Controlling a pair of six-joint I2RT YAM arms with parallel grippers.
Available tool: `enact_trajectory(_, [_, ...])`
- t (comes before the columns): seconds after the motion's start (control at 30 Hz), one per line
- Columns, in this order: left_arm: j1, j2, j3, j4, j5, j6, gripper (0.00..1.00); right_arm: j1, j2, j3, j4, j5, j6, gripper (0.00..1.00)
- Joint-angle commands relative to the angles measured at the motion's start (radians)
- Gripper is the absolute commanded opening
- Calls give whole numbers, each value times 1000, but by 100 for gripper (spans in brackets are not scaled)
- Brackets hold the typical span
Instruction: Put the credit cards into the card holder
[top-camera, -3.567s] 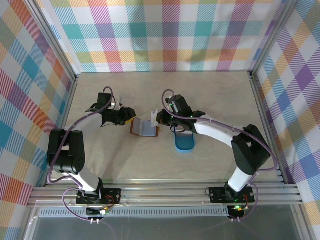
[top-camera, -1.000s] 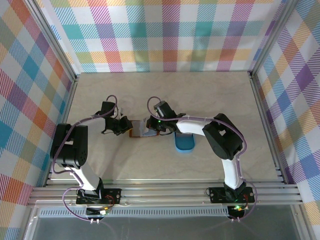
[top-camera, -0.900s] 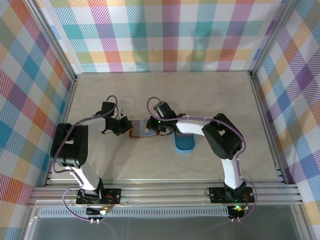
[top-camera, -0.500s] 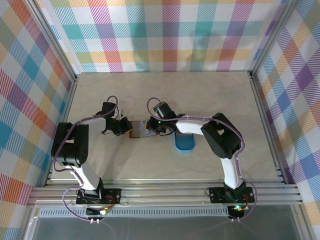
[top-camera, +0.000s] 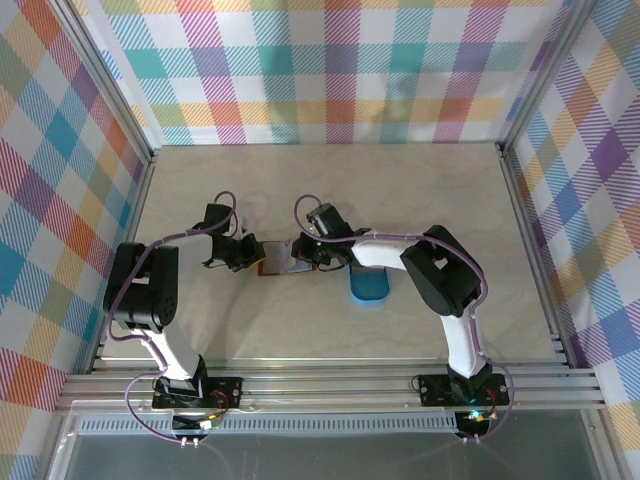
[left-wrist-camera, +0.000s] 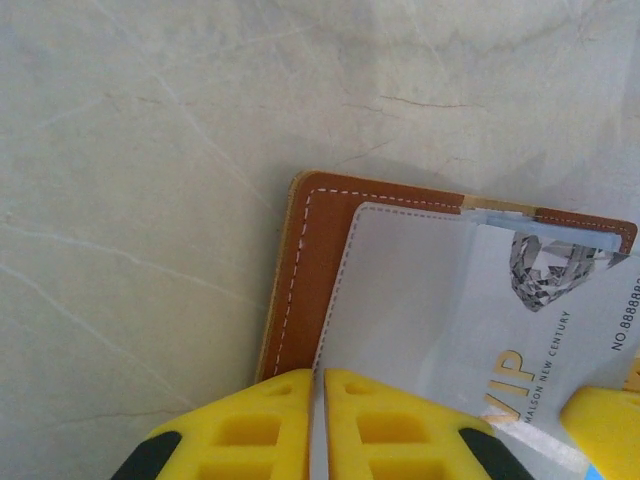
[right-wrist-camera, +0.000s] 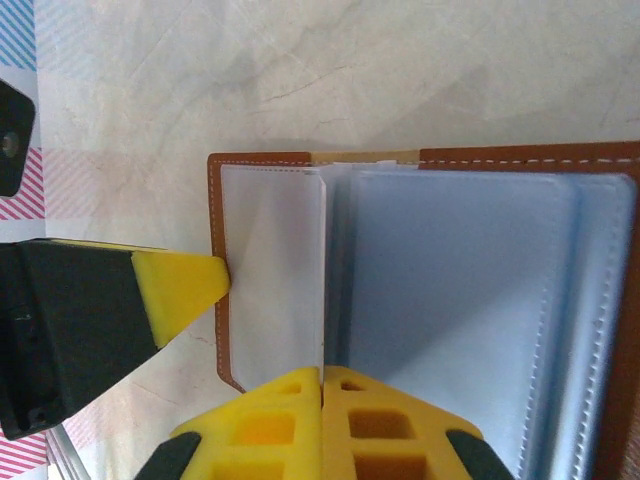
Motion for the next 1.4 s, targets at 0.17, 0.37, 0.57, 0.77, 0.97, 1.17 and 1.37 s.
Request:
enact_trajectory(0.17, [-13,24,24,-49,-25,20,12,-3,34,-36,51,-20,37,0])
enact_trajectory(0.37, [-19,25,27,-57,-30,22,12,-3,40,-54,46,-6,28,2])
enact_trajectory(0.57, [-25,28,35,-69,-37,25,12,-2,52,-57,49,-24,24,2])
enact_trajectory(0.77, [-29,30,38,-81,-45,31,12,-2,66,-60,42,-31,14,4])
enact_trajectory(0.97, [-30,28,42,-89,-53,34,12,-1,71,-50,40,-49,17,6])
enact_trajectory(1.17, [-30,31,46,-88,-64,34,12,2,61,-39,20,-57,12,9])
enact_trajectory(1.37, [-30,28,42,-121,-82,32,12,2,5,-7,-84,4,-35,22])
